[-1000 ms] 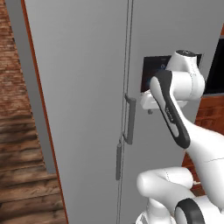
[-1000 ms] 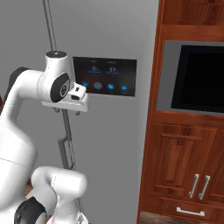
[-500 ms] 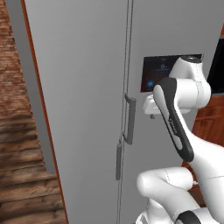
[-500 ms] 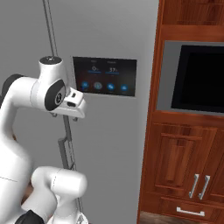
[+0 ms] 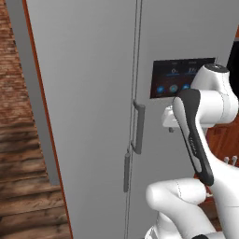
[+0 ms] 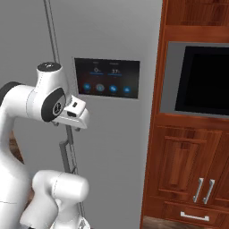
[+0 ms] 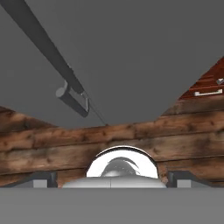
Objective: Open the freezer door, pick up the ice cube tray from the freezer, and place it on the dining counter.
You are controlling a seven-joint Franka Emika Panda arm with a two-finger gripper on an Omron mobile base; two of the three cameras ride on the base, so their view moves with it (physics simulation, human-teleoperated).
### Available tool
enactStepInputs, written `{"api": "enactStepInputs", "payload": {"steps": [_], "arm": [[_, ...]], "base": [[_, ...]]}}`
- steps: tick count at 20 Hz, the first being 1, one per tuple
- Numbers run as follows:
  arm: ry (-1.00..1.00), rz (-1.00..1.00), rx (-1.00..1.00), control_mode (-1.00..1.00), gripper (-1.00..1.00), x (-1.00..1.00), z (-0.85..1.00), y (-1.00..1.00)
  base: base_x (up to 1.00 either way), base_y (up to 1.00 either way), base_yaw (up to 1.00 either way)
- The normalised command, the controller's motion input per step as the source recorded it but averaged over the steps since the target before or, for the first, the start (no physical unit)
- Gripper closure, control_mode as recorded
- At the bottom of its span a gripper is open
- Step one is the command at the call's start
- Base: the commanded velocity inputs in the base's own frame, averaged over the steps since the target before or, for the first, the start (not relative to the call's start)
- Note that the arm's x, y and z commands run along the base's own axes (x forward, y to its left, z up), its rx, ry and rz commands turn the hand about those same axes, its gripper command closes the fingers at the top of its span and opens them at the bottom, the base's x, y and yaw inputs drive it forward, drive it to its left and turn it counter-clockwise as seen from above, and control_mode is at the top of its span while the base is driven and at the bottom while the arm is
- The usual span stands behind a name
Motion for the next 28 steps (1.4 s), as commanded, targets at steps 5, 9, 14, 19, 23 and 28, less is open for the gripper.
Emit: {"api": "enactStepInputs", "payload": {"steps": [5, 9, 14, 19, 23, 28], "arm": [[0.0, 0.0, 0.0, 1.0, -1.0, -0.02, 0.0, -0.06], [0.0, 0.0, 0.0, 1.0, -1.0, 0.0, 0.0, 0.0], [0.0, 0.0, 0.0, 1.0, -1.0, 0.0, 0.0, 0.0], [0.0, 0.0, 0.0, 1.0, -1.0, 0.0, 0.0, 0.0], [0.0, 0.0, 0.0, 1.0, -1.0, 0.0, 0.0, 0.0], [-0.02, 0.01, -0.13, -1.0, -1.0, -0.55, -0.24, 0.6]], "base": [[0.0, -0.42, 0.0], [0.11, -0.73, 0.0], [0.22, -0.35, 0.0], [0.43, 0.01, 0.0], [0.21, 0.04, 0.0], [-0.11, 0.2, 0.0]]}}
